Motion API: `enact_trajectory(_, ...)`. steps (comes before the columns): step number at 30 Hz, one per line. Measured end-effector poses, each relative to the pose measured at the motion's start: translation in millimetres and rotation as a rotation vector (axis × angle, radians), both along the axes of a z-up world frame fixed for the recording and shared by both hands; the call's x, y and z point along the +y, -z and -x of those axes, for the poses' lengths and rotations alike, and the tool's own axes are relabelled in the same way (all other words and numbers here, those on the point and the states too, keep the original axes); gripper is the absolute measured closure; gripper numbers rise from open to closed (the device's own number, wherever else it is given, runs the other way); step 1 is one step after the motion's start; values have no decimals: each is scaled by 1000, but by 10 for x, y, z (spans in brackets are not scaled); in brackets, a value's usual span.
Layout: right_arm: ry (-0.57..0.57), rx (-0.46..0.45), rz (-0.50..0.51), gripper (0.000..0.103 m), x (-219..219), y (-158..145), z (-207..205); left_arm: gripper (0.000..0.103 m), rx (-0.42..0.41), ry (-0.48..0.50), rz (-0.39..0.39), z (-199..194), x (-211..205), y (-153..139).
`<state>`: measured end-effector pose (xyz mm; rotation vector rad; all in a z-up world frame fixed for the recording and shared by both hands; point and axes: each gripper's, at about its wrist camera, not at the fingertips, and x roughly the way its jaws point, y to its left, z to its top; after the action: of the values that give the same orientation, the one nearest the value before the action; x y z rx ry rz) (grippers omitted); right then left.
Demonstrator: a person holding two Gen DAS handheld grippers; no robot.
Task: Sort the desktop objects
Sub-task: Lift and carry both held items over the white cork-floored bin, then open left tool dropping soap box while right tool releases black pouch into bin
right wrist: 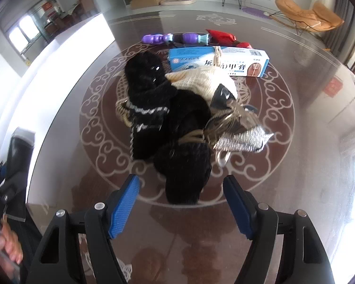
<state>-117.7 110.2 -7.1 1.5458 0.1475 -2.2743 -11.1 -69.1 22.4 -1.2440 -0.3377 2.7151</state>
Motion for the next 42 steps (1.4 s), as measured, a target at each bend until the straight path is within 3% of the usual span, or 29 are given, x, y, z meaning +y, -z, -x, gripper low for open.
enact_trajectory(1,10,2,14,30,-18,9,62,45,6,-2,-3,-37,-33,-49)
enact_trajectory(2,8,-7,30,41,-32,29,108,45,12,-5,-5,-85,-69,-102)
enact_trajectory(3,12,-10,15,64,-41,39,134,45,19,-10,-8,-128,-124,-154)
enact_trajectory(5,13,-5,5,77,-4,-21,81,45,32,-23,-21,-211,-276,-263)
enact_trajectory(11,5,8,93,79,294,-454,-260,45,55,-100,-63,-338,-939,-571)
enact_trajectory(15,11,68,123,79,416,-816,-378,45,54,-185,-17,-413,-1406,-690)
enact_trajectory(20,-3,141,181,79,369,-1251,-456,45,39,-277,3,-563,-1916,-720)
enact_trajectory(24,-74,194,265,79,24,-1675,-513,45,5,-327,43,-572,-2228,-704)
enact_trajectory(29,-247,199,359,79,-949,-1954,-598,45,-85,-368,106,-455,-2508,-516)
enact_trajectory(34,-410,132,442,79,-2221,-1745,-712,43,-241,-393,185,-243,-2703,-198)
enact_trajectory(35,-435,125,444,79,-2466,-1663,-739,35,-267,-408,201,-219,-2740,-150)
enact_trajectory(37,-467,96,441,75,-2881,-1443,-769,26,-266,-445,209,-236,-2831,-161)
enact_trajectory(39,-487,49,426,42,-3186,-1236,-780,22,-238,-477,201,-311,-2886,-228)
enact_trajectory(42,-470,61,444,32,-3241,-1079,-808,21,-181,-491,199,-446,-2820,-372)
